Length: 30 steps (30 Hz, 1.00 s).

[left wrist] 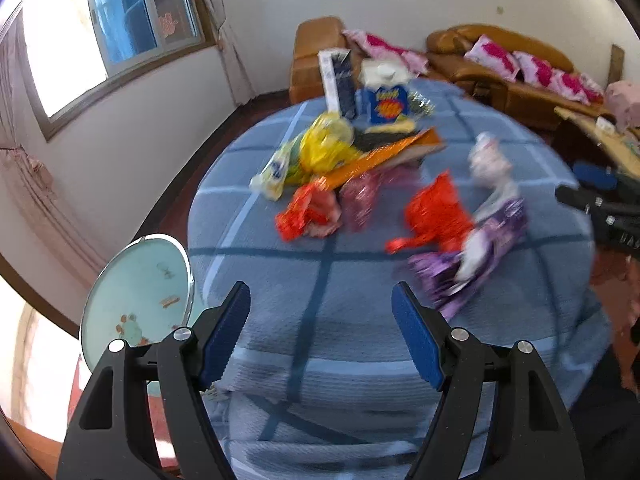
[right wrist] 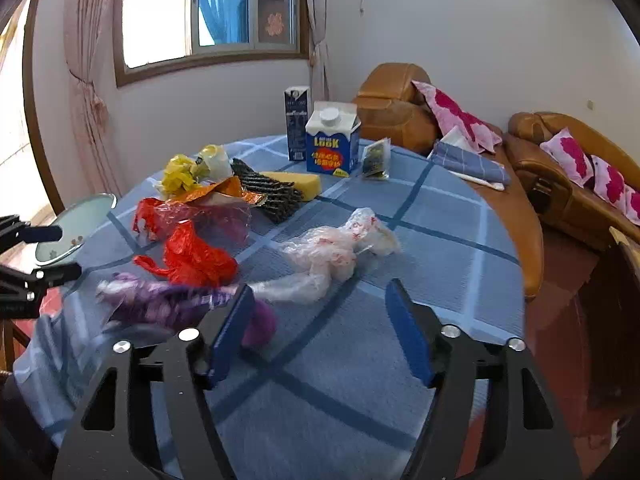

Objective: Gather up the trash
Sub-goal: 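Grasp the purple wrapper with the left tool and lift it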

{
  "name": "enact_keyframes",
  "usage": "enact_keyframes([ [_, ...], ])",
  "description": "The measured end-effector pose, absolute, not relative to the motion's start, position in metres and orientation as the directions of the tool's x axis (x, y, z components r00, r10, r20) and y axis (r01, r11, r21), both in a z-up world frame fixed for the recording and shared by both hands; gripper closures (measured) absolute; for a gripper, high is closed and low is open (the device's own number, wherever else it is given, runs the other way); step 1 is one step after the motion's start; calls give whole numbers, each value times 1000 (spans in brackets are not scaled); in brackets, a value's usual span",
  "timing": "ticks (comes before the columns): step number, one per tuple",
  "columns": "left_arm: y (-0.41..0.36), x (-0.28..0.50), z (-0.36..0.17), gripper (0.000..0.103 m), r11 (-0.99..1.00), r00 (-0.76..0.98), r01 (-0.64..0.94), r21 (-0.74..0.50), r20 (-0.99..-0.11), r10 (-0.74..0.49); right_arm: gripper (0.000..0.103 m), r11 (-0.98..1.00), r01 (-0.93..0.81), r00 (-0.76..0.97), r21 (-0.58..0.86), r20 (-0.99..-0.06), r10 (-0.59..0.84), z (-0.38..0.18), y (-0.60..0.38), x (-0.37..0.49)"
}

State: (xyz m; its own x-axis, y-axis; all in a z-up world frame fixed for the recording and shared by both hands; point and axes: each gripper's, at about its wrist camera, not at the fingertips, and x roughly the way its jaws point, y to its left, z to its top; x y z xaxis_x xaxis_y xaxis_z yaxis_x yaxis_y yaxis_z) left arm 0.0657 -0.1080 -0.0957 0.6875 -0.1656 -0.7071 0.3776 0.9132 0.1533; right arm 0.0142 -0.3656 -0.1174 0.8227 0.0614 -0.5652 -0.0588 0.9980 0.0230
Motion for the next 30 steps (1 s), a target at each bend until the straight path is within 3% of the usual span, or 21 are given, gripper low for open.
enact_keyframes([
  [9, -166, 53, -102, 34, 844, 624, 527, 100, -719, -305, 32, 942, 281, 777, 184, -619, -110, -157, -480, -23],
  [11, -180, 57, -115, 60, 819, 573, 568, 75, -751, -328, 32, 934, 301, 773, 194, -623, -120, -162, -487, -27],
  [12, -183, 60, -121, 66, 810, 543, 583, 57, -769, -337, 32, 934, 298, 774, 196, -623, -116, -164, -487, -27],
  [13, -185, 61, -123, 83, 806, 529, 590, 44, -776, -345, 32, 936, 293, 774, 196, -623, -112, -166, -485, -27],
  [16, -184, 62, -124, 96, 797, 517, 604, 29, -775, -363, 32, 943, 266, 776, 201, -625, -86, -171, -476, -22],
  [30, -126, 61, -70, 99, 832, 628, 549, 85, -698, -343, 32, 975, 145, 824, 166, -566, -26, -133, -428, 21],
])
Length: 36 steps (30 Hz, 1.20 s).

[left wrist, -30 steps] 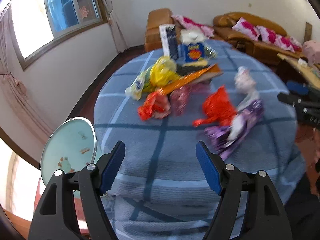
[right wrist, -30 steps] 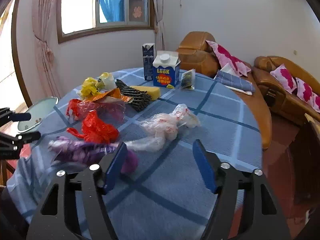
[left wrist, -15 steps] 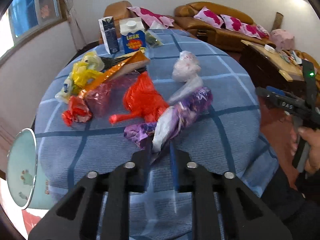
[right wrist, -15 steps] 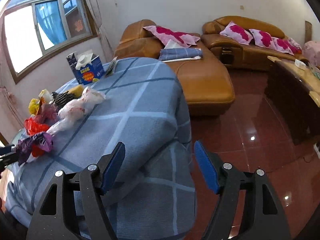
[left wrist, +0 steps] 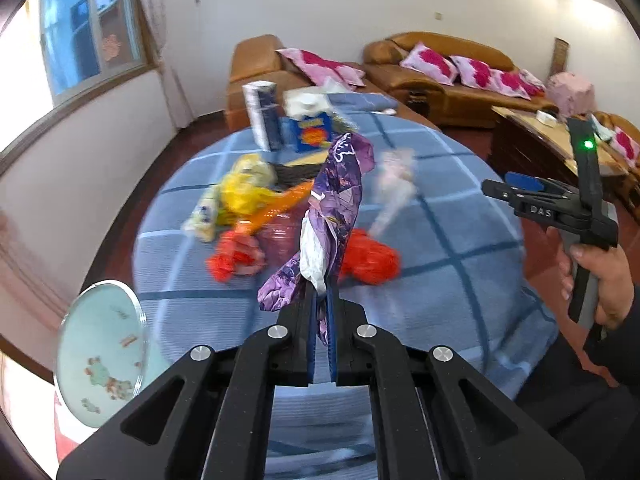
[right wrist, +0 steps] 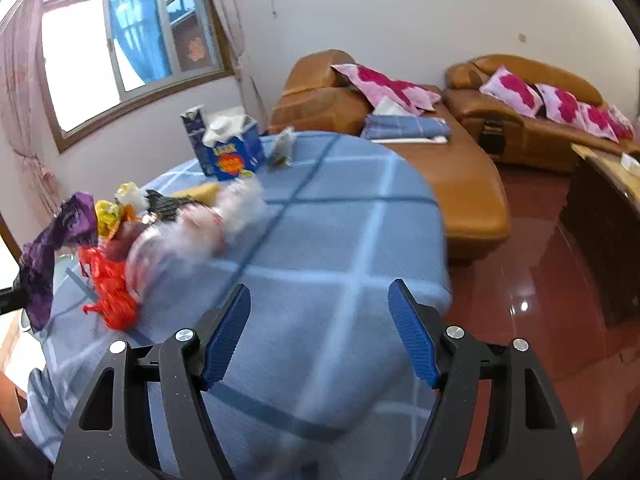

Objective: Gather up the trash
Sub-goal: 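Grasp the purple wrapper with the left tool and lift it, then carry the purple wrapper to the bucket with the left tool while the right grasps a clear bag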

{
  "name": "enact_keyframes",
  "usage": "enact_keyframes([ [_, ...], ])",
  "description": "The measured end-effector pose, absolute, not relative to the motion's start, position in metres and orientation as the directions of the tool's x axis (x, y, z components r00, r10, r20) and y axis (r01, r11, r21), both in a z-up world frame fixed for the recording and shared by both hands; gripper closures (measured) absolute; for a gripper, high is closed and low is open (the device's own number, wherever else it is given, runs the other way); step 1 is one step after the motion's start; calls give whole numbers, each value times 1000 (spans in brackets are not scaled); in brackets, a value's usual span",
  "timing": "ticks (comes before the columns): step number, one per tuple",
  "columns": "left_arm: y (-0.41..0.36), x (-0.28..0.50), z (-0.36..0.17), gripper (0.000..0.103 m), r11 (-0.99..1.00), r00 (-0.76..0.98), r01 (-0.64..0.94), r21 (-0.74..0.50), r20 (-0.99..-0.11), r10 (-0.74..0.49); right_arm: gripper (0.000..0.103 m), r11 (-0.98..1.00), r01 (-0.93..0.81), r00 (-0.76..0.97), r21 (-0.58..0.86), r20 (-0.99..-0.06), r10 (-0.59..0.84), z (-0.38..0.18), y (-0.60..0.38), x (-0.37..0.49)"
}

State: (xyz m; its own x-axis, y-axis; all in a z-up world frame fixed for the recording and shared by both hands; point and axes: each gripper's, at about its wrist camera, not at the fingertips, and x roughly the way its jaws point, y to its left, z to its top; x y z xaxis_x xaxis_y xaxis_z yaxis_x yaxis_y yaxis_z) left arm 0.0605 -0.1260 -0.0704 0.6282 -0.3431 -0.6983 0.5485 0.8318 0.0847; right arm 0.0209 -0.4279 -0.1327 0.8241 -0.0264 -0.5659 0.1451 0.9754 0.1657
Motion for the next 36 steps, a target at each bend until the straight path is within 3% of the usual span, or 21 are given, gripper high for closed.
enact_keyframes([
  [10, -49, 105, -82, 99, 923, 664, 373, 98, -723, -192, 35, 997, 54, 832, 60, -555, -12, -107, -414, 110],
  [16, -33, 106, -90, 99, 931, 652, 349, 108, -741, -158, 49, 992, -104, 723, 65, -680, 121, -135, -414, 164],
  [18, -29, 107, -95, 99, 932, 642, 346, 106, -751, -153, 59, 984, -144, 672, 107, -719, 177, -145, -413, 170],
  [22, -23, 107, -98, 99, 935, 638, 337, 106, -756, -144, 66, 983, -156, 639, 94, -749, 173, -154, -410, 167],
  [24, -21, 107, -97, 99, 937, 643, 333, 109, -753, -141, 78, 982, -167, 630, 90, -757, 176, -155, -407, 164],
  [27, -15, 103, -91, 99, 940, 655, 321, 118, -744, -130, 92, 983, -175, 636, 52, -757, 153, -151, -398, 156],
  [36, 16, 103, -86, 99, 959, 670, 250, 130, -738, -75, 94, 977, -78, 744, 198, -641, 189, -90, -385, 115],
])
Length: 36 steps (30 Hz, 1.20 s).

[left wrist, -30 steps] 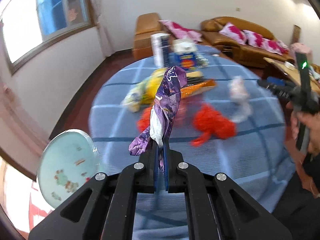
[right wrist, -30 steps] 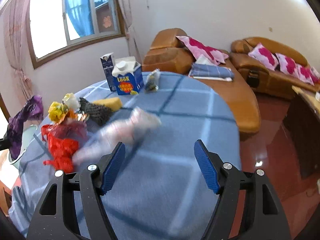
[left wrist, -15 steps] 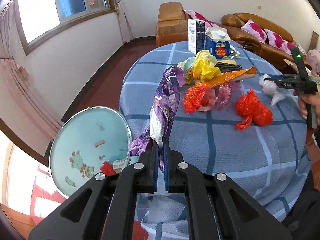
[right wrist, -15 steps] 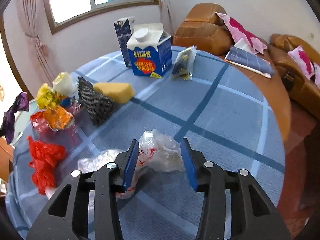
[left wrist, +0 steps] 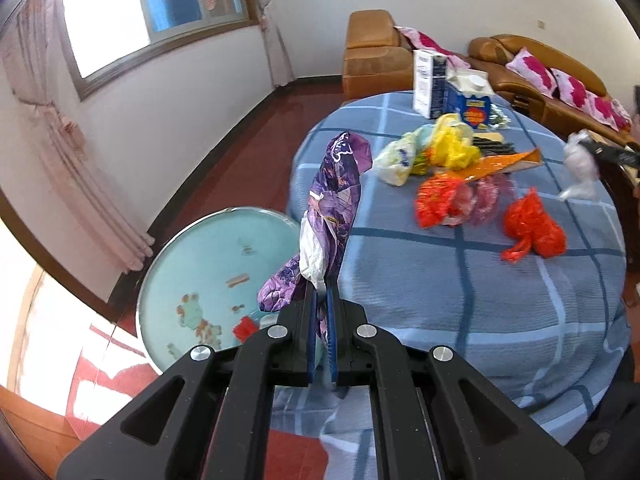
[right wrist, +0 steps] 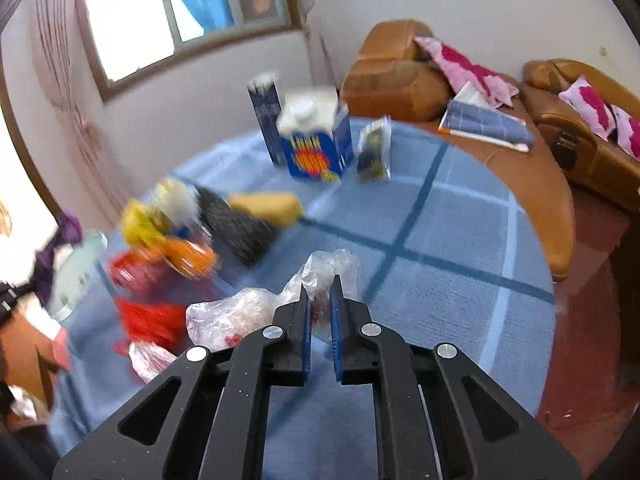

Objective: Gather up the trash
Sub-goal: 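Carry the purple wrapper to the bucket with the left tool while the right grasps a clear bag, then hold the purple wrapper over the bucket with the left tool while the right brings the clear bag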

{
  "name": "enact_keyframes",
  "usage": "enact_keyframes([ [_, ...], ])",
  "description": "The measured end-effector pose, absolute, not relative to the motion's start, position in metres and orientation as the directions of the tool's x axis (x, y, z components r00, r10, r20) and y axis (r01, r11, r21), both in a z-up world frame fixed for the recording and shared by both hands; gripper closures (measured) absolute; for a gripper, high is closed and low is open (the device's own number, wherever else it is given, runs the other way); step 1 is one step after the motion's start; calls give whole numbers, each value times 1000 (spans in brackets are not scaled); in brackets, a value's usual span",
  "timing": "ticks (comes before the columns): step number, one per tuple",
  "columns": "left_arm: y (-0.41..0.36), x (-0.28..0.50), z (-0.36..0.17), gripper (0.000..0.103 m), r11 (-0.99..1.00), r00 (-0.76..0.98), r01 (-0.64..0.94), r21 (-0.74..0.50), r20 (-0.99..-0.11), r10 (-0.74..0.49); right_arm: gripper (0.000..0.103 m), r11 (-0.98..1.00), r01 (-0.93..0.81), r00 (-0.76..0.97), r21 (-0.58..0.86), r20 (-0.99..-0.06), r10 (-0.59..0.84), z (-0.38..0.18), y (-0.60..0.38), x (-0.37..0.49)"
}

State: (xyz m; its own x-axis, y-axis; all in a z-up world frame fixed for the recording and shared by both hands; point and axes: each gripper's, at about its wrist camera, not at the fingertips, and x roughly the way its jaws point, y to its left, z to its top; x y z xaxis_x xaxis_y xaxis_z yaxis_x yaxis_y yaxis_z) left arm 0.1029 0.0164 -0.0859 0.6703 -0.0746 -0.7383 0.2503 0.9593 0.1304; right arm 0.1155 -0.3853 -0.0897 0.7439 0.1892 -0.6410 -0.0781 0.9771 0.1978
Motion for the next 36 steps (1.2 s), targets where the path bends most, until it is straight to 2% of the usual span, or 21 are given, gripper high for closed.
enact_keyframes([
  [8, 40, 108, -93, 99, 966, 677, 188, 177, -736, 4, 94, 970, -156, 799, 188, -554, 235, -51, -318, 120],
  [25, 100, 126, -113, 99, 975, 626, -20, 222, -758, 185, 94, 966, -242, 781, 90, -573, 249, -71, -172, 190],
  [36, 112, 128, -116, 99, 971, 607, -62, 233, -763, 222, 94, 951, -306, 769, 46, -577, 275, -87, -108, 203],
])
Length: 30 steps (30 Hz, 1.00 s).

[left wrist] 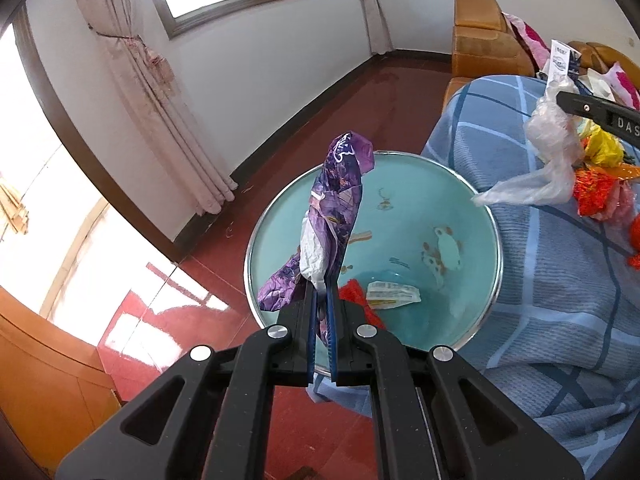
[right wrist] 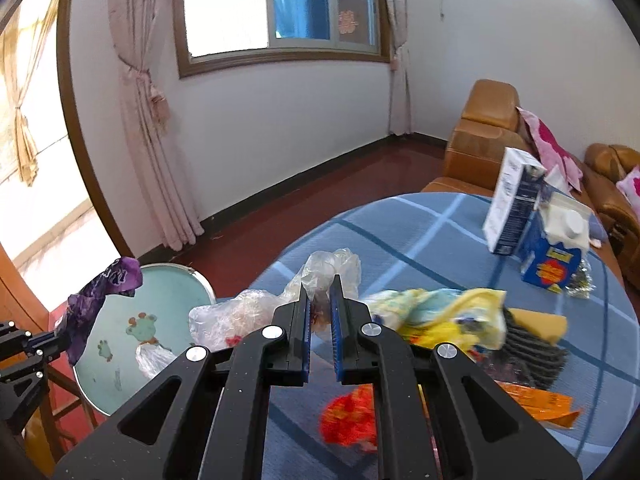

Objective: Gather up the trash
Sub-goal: 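Hold the purple wrapper over the bucket with the left tool while the right brings the clear bag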

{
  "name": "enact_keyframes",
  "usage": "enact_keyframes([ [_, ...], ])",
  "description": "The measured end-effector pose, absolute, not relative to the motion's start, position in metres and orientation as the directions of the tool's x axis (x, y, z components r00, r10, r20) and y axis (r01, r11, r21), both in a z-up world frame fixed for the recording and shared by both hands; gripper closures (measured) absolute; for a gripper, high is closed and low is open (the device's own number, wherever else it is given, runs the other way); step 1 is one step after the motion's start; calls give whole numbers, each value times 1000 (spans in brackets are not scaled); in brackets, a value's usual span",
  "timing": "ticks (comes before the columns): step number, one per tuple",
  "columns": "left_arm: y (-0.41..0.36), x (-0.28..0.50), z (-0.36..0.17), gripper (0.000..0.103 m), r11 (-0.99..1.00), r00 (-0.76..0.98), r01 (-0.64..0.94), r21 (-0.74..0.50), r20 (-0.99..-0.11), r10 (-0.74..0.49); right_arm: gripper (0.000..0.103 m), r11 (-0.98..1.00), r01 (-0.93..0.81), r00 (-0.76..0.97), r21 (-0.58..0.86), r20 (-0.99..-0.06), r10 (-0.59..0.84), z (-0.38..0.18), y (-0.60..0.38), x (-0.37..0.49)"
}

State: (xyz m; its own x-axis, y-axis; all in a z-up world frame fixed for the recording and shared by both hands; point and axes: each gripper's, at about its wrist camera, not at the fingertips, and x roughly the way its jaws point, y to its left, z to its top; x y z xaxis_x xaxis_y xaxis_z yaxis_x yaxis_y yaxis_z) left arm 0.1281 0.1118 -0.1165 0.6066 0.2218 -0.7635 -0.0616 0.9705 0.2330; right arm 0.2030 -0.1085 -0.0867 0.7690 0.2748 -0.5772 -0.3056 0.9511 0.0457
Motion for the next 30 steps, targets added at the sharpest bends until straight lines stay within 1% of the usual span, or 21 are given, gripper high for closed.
enact_keyframes([
  [17, 115, 134, -119, 99, 963, 582, -101, 252, -769, 262, 94, 935, -354, 750, 20, -592, 296, -99, -81, 204],
  [30, 115, 135, -122, 99, 958, 570, -114, 263, -772, 280, 94, 923, -384, 749, -34, -597, 290, -104, -66, 200],
])
